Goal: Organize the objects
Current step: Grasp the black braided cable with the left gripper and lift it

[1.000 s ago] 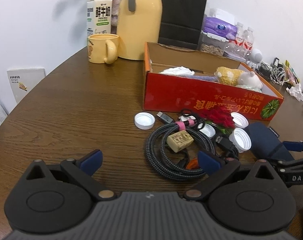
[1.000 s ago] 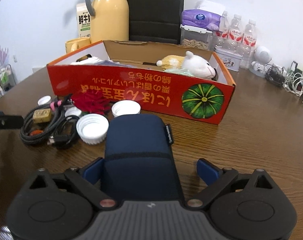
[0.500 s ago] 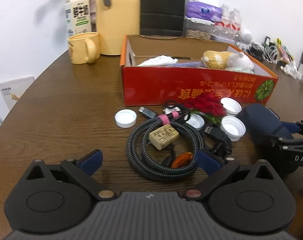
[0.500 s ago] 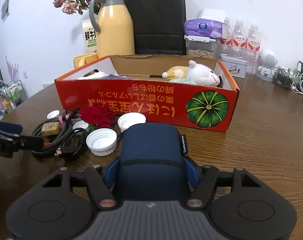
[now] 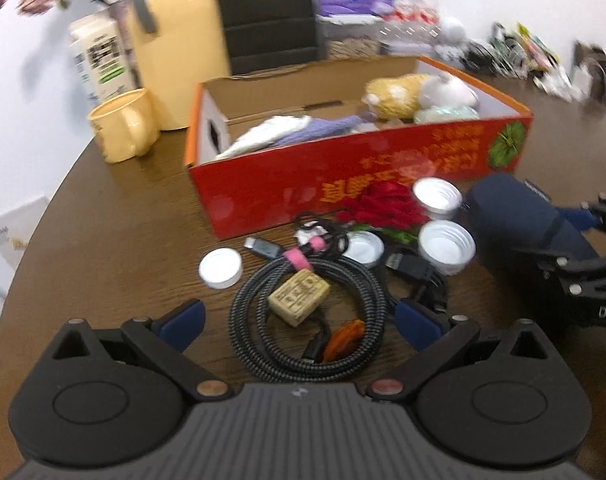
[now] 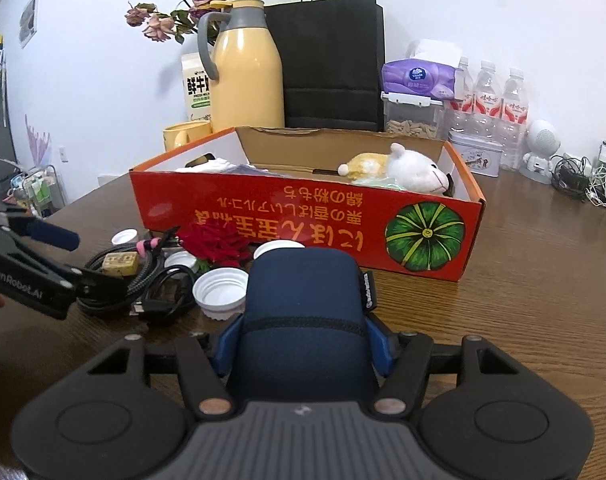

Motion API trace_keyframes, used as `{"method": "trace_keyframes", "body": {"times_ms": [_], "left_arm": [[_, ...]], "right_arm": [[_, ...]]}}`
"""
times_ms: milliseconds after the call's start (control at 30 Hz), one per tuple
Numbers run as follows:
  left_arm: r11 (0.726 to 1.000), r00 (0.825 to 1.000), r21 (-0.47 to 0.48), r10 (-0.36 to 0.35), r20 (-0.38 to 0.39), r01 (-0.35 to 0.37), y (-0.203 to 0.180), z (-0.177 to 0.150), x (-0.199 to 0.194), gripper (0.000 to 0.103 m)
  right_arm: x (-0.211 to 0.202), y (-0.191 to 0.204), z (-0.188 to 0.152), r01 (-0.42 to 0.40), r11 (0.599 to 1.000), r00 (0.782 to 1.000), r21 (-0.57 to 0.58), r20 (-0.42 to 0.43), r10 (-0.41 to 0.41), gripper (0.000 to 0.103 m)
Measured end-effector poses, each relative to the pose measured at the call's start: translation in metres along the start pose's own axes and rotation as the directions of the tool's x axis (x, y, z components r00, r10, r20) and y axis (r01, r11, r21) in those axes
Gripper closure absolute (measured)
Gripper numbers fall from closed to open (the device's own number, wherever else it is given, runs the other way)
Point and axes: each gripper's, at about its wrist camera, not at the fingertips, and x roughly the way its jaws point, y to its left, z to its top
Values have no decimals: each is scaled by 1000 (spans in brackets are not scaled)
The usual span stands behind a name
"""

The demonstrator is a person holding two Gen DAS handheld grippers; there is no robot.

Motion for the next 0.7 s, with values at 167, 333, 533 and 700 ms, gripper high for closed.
{"method": "trace_keyframes", "body": {"times_ms": [167, 333, 533, 700], "left_arm": [[999, 996, 39, -14, -90, 18, -5, 6, 14, 0], [1000, 990, 7, -12, -140, 13, 3, 10, 25, 0], [996, 989, -86, -51, -142, 39, 13, 10, 31, 0], [992, 992, -119, -48, -117, 34, 13, 10, 35, 0]], "right_arm": [[-1, 0, 0, -7, 1000, 1000, 3, 7, 7, 41], [-3, -1, -1, -11, 1000, 1000, 9, 13, 11, 41], [-2, -3, -1, -16, 1000, 1000, 18, 12, 15, 41], [-2, -2, -1, -16, 1000, 1000, 16, 11, 16, 41]]}}
